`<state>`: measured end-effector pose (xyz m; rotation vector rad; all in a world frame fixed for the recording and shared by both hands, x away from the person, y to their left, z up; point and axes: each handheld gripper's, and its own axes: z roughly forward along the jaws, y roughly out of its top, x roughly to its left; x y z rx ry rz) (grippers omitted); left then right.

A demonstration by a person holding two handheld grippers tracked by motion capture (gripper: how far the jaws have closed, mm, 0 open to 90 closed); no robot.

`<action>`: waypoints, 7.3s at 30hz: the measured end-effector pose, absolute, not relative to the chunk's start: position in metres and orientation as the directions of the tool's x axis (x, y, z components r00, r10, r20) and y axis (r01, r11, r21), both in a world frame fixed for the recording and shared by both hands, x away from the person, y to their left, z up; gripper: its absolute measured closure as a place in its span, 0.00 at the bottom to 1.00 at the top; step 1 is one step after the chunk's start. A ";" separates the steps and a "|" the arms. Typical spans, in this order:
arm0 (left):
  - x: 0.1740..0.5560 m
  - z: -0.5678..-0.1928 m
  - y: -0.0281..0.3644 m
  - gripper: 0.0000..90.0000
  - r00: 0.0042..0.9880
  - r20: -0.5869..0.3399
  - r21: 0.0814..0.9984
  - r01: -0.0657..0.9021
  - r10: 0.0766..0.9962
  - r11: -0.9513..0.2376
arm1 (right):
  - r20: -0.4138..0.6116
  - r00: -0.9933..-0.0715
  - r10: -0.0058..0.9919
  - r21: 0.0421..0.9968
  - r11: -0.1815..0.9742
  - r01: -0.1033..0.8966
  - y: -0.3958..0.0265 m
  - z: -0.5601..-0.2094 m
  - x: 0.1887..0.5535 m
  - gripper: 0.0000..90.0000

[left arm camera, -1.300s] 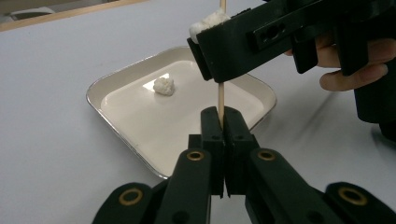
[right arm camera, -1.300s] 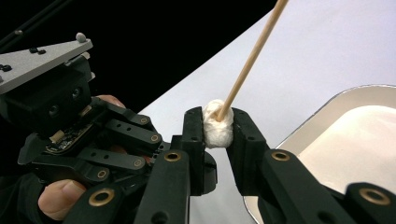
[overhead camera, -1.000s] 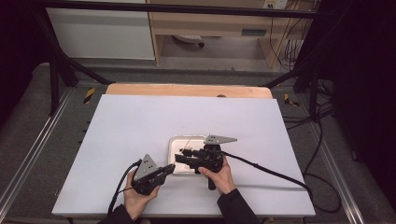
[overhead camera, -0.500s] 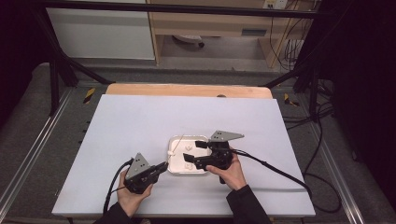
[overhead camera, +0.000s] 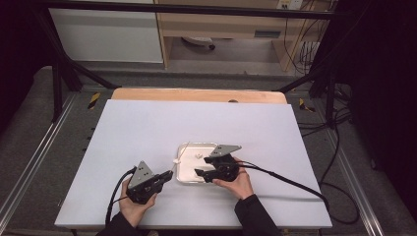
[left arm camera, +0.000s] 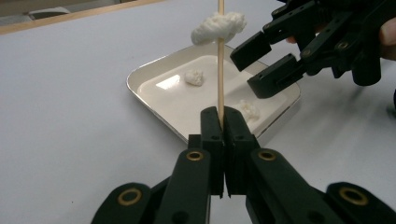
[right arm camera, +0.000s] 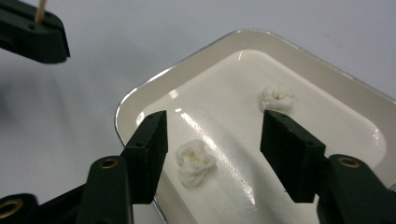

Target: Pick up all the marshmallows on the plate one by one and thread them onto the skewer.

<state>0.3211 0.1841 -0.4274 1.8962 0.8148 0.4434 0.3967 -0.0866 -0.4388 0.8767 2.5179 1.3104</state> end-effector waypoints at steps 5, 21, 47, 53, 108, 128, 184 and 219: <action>0.321 -0.428 0.183 0.98 0.711 -0.046 0.892 0.345 0.702 -0.291 | 0.102 -0.834 0.542 0.779 0.478 0.405 -0.083 -0.449 0.397 0.58; 0.322 -0.429 0.182 0.98 0.718 -0.048 0.887 0.350 0.695 -0.300 | 0.072 -0.863 0.500 0.768 0.525 0.368 -0.080 -0.456 0.395 0.75; 0.320 -0.429 0.179 0.98 0.732 -0.044 0.891 0.337 0.680 -0.306 | 0.262 -0.825 0.500 0.853 0.279 0.440 -0.113 -0.398 0.395 0.80; 0.318 -0.429 0.178 0.98 0.743 -0.040 0.893 0.326 0.669 -0.309 | 0.315 -0.819 0.479 0.879 0.177 0.442 -0.125 -0.380 0.396 0.80; 0.314 -0.431 0.168 0.98 0.791 0.020 0.884 0.271 0.612 -0.380 | 0.495 -0.779 0.384 0.853 -0.042 0.521 -0.122 -0.373 0.407 0.86; 0.311 -0.428 0.173 0.98 0.778 0.035 0.915 0.227 0.627 -0.333 | 0.462 -0.780 0.422 0.871 -0.047 0.490 -0.127 -0.372 0.405 0.82; 0.309 -0.427 0.175 0.98 0.759 0.001 0.934 0.232 0.651 -0.272 | 0.452 -0.779 0.434 0.887 -0.129 0.443 -0.133 -0.369 0.400 0.84; 0.308 -0.428 0.170 0.98 0.804 0.011 0.935 0.203 0.595 -0.292 | 0.366 -0.832 0.416 0.919 -0.021 0.393 -0.129 -0.366 0.395 0.84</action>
